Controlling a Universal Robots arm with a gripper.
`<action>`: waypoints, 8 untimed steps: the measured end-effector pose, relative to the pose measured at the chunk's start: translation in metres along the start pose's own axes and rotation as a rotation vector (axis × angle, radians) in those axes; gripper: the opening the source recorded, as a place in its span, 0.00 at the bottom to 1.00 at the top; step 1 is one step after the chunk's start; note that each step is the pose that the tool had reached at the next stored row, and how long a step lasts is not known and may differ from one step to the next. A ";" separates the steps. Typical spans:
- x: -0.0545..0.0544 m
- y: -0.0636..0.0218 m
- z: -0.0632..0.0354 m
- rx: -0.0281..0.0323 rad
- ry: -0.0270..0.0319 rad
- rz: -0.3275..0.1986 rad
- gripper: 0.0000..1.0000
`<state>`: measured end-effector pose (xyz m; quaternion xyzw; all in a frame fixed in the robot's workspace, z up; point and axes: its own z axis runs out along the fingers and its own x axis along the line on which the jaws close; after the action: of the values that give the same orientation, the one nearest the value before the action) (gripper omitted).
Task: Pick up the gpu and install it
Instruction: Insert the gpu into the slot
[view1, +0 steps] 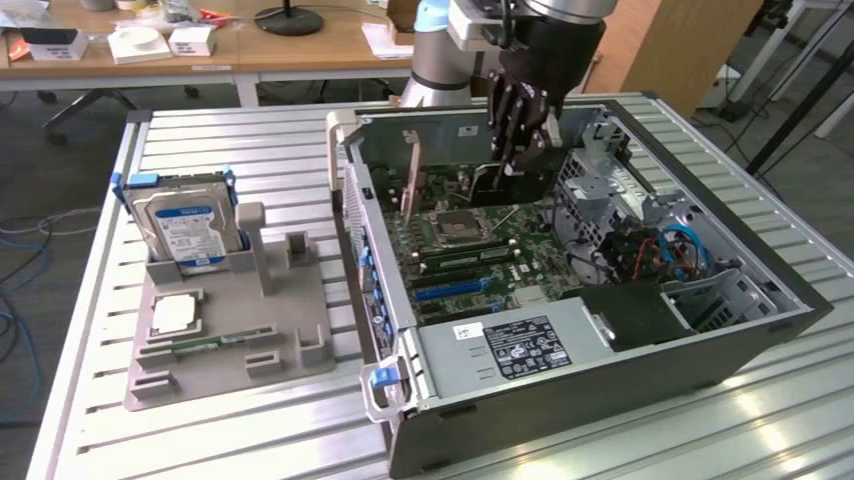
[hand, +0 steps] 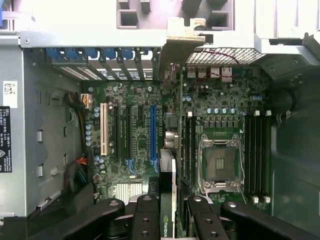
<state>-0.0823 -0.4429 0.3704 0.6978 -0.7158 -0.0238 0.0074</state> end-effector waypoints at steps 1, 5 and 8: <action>0.000 -0.0001 0.0013 0.0001 -0.0001 0.000 0.27; 0.000 -0.0001 0.0029 -0.0001 0.0001 0.000 0.27; 0.001 -0.0001 0.0030 0.0001 -0.0002 0.000 0.27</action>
<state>-0.0823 -0.4436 0.3674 0.6978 -0.7159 -0.0239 0.0072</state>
